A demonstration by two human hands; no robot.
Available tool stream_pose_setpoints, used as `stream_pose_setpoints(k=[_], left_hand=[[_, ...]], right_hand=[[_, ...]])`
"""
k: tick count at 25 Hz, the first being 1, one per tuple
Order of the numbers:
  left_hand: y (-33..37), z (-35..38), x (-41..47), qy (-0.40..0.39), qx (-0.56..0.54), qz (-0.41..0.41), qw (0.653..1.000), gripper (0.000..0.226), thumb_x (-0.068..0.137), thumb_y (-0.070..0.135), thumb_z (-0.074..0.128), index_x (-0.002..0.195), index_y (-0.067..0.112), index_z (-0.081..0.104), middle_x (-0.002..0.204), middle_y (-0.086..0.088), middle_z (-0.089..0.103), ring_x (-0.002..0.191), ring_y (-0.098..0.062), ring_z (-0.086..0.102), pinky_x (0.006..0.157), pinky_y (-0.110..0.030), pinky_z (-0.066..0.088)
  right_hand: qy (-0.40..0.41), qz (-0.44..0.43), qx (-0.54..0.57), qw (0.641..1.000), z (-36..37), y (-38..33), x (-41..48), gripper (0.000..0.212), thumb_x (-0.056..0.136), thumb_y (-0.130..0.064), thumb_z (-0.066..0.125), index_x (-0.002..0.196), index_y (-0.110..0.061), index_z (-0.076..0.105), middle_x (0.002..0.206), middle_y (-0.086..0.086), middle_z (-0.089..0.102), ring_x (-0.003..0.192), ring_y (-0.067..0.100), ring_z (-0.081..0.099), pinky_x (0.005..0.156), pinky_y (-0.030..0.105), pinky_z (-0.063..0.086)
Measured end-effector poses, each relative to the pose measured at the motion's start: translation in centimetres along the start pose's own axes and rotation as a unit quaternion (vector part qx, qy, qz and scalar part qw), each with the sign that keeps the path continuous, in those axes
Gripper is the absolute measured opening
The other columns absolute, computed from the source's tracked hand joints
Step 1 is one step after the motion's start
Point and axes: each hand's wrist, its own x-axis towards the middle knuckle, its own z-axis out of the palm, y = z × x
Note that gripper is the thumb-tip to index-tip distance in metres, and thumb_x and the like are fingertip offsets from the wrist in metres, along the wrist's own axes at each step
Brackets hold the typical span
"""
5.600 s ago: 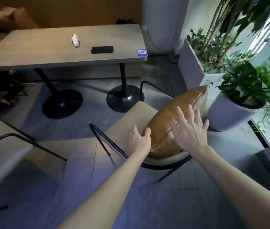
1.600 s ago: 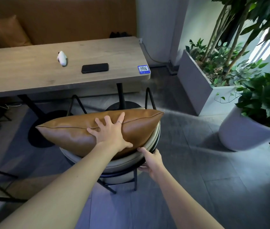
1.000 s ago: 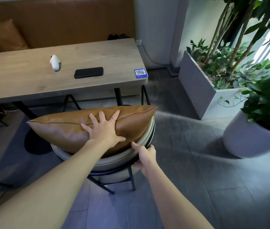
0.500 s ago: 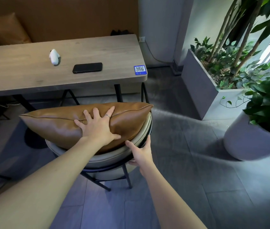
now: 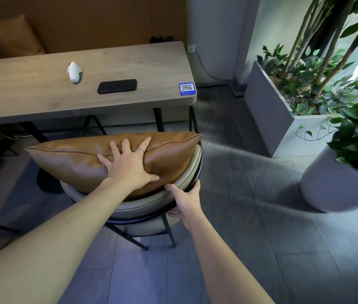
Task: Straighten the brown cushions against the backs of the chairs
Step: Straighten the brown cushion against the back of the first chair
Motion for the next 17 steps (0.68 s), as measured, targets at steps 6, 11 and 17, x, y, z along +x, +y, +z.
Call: stream_pose_setpoints(k=[6, 11, 17], left_hand=[[0.1, -0.2, 0.0, -0.003, 0.006, -0.004, 1.000, 0.113, 0.073, 0.069, 0.074, 0.156, 0.049, 0.001, 0.167, -0.016, 0.005, 0.152, -0.047, -0.005, 0.112, -0.075, 0.005], [-0.4, -0.2, -0.7, -0.007, -0.009, 0.009, 1.000, 0.117, 0.072, 0.069, 0.074, 0.158, 0.046, -0.002, 0.168, -0.016, 0.001, 0.152, -0.045, -0.007, 0.113, -0.073, 0.003], [-3.1, -1.9, -4.8, -0.027, -0.063, 0.084, 0.994, 0.090, 0.091, 0.050, 0.063, 0.160, 0.034, 0.007, 0.170, -0.008, 0.002, 0.156, -0.026, -0.002, 0.123, -0.055, 0.005]], right_hand=[[-0.013, 0.009, -0.022, 1.000, -0.5, -0.1, 0.1, 0.127, 0.071, -0.044, 0.084, 0.156, -0.048, -0.010, 0.148, 0.007, 0.048, 0.084, 0.033, 0.074, 0.068, 0.039, 0.062], [0.020, -0.006, -0.085, 0.996, -0.4, -0.3, -1.2, 0.129, 0.064, -0.063, 0.080, 0.158, -0.043, -0.006, 0.153, 0.000, 0.044, 0.111, 0.033, 0.065, 0.092, 0.047, 0.050], [0.083, -0.064, -0.460, 0.881, 0.6, -2.8, -5.3, 0.056, 0.091, -0.056, 0.052, 0.133, -0.019, 0.053, 0.132, 0.006, 0.062, 0.121, 0.033, 0.058, 0.094, 0.042, 0.048]])
